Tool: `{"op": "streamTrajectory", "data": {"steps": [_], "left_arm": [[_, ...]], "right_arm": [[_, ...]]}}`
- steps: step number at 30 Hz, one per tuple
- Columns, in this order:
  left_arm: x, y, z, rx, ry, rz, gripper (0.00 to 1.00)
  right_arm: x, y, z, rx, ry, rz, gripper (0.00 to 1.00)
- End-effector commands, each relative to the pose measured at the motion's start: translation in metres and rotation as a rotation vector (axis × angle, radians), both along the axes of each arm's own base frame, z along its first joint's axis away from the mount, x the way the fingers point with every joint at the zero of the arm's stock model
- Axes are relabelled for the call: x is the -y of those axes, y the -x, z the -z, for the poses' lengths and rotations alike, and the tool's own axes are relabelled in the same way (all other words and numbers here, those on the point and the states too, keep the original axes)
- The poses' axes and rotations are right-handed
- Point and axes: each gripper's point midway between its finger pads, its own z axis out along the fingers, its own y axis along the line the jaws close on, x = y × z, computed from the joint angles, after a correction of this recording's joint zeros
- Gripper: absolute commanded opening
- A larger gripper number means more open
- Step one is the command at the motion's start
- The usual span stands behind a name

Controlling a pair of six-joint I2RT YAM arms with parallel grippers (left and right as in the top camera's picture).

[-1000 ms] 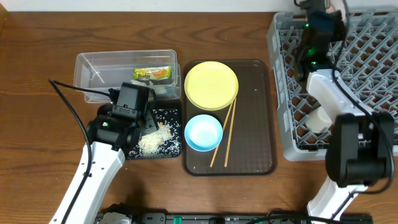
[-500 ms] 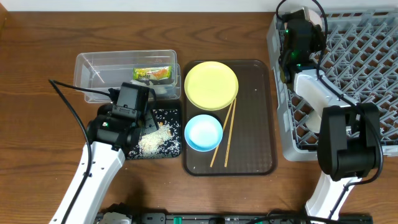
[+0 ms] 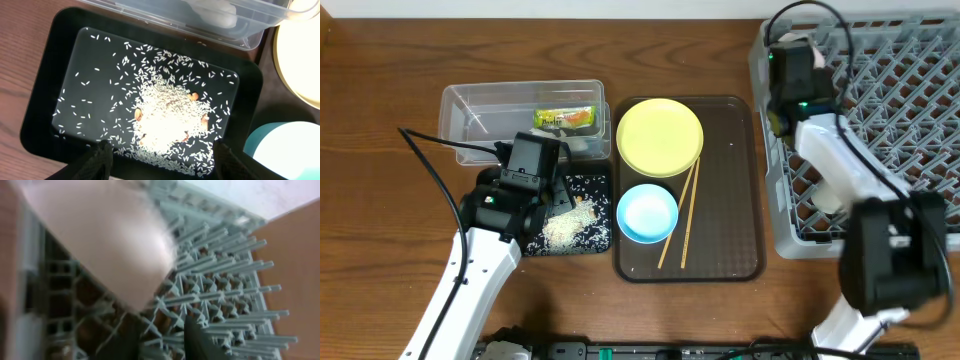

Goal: Sort waste into correct bins and load items into the dishwasher rack
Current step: 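Place the pink bowl upright in the back of the dish rack, then grasp the light-blue bowl with the right gripper and lift it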

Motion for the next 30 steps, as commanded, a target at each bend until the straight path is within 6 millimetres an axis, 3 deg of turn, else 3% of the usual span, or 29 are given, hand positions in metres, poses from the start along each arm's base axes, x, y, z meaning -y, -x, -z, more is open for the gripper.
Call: {"op": "streamTrajectory", "data": {"steps": [1,4,7,10,12,20,25,30], "left_arm": [[-0.004,-0.001,-0.003,0.013,-0.008,-0.023,0.67],[-0.004,-0.001,-0.003,0.012,-0.008,-0.023,0.67],[-0.005,-0.001,-0.003,0.013,-0.009,-0.024,0.67],[-0.011,0.001,-0.003,0.005,-0.02,-0.046,0.67],[-0.022,0.004,-0.001,-0.009,-0.01,-0.113,0.67],[-0.065,0.019,0.004,-0.061,0.009,-0.33,0.67],[-0.067,0.02,0.005,-0.065,0.008,-0.336,0.67],[-0.067,0.02,0.005,-0.065,0.008,-0.336,0.67]], "right_arm": [[-0.027,0.012,-0.044,0.089,-0.199,-0.064,0.39],[-0.053,0.031,-0.055,0.059,-0.357,-0.143,0.43],[-0.101,0.056,-0.059,-0.018,-0.586,-0.28,0.43],[-0.15,0.086,-0.052,-0.157,-0.762,-0.417,0.44],[-0.173,0.108,-0.037,-0.273,-0.805,-0.463,0.45],[-0.219,0.171,0.048,-0.656,-0.744,-0.46,0.44],[-0.239,0.192,0.086,-0.786,-0.723,-0.423,0.42],[-0.253,0.207,0.108,-0.861,-0.702,-0.425,0.41]]}}
